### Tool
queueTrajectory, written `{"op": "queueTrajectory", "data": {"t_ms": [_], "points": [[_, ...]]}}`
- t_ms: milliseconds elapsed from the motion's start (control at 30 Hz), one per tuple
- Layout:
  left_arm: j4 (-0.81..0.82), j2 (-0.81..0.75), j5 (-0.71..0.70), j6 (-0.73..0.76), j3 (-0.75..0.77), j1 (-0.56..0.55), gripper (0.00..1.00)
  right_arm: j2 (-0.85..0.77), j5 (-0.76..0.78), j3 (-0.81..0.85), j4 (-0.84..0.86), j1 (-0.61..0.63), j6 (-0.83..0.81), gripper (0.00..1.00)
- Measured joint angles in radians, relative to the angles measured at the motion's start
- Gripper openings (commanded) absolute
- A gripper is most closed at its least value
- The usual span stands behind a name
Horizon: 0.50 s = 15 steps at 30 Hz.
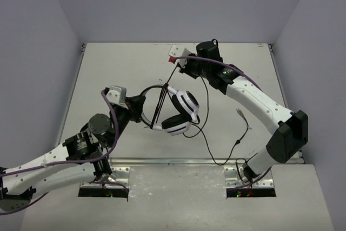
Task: Wrap the headphones
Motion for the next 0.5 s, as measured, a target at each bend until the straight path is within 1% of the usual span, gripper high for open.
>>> {"op": "queueTrajectory", "data": {"t_ms": [100, 133, 233, 367, 500], "points": [[-0.025, 0.005, -0.016, 0.033, 0.076, -0.005, 0.0, -0.003, -0.048, -0.055, 0.034, -0.016, 0.062, 0.04], [-0.023, 0.003, -0.017, 0.047, 0.099, -0.006, 0.0, -0.003, -0.066, -0.081, 0.05, -0.021, 0.086, 0.02], [-0.012, -0.011, -0.029, 0.078, 0.143, -0.006, 0.0, -0.003, -0.129, -0.161, 0.097, -0.027, 0.159, 0.01], [-0.035, 0.011, -0.046, 0.104, 0.189, -0.006, 0.0, -0.007, -0.233, -0.27, 0.226, -0.026, 0.27, 0.01], [-0.029, 0.052, -0.055, 0.087, 0.209, -0.006, 0.0, -0.03, -0.366, -0.399, 0.388, -0.027, 0.433, 0.02]]}}
